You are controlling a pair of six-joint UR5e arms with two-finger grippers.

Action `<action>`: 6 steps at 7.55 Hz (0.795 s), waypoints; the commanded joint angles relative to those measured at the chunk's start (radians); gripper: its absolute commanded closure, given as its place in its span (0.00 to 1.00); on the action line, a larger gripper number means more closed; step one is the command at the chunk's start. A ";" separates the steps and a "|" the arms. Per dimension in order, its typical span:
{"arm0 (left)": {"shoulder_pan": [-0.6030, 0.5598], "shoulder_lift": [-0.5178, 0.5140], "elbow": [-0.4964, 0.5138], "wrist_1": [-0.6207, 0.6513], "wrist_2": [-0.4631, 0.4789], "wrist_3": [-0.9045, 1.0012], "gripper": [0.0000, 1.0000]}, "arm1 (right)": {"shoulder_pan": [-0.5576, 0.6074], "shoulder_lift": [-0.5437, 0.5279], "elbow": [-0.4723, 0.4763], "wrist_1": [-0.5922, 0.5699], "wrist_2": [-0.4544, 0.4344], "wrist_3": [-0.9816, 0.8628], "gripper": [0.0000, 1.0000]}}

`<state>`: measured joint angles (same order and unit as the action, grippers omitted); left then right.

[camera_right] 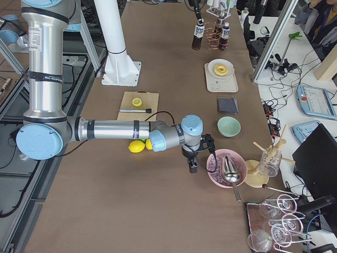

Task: Place tea on tray
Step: 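Carry the bottle to the table center and set it upright, open left gripper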

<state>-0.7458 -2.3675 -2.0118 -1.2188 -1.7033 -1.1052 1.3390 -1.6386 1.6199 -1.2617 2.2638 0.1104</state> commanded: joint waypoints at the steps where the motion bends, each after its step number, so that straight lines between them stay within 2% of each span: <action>1: 0.201 -0.074 0.044 0.013 0.150 -0.135 1.00 | -0.033 0.011 0.002 0.012 0.002 0.002 0.00; 3: 0.325 -0.081 0.071 0.015 0.285 -0.176 1.00 | -0.038 0.011 0.002 0.012 0.003 0.000 0.00; 6: 0.401 -0.067 0.099 0.015 0.340 -0.186 1.00 | -0.043 0.007 0.002 0.018 0.005 0.000 0.00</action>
<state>-0.3855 -2.4410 -1.9249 -1.2025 -1.3887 -1.2820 1.2979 -1.6289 1.6215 -1.2498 2.2668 0.1099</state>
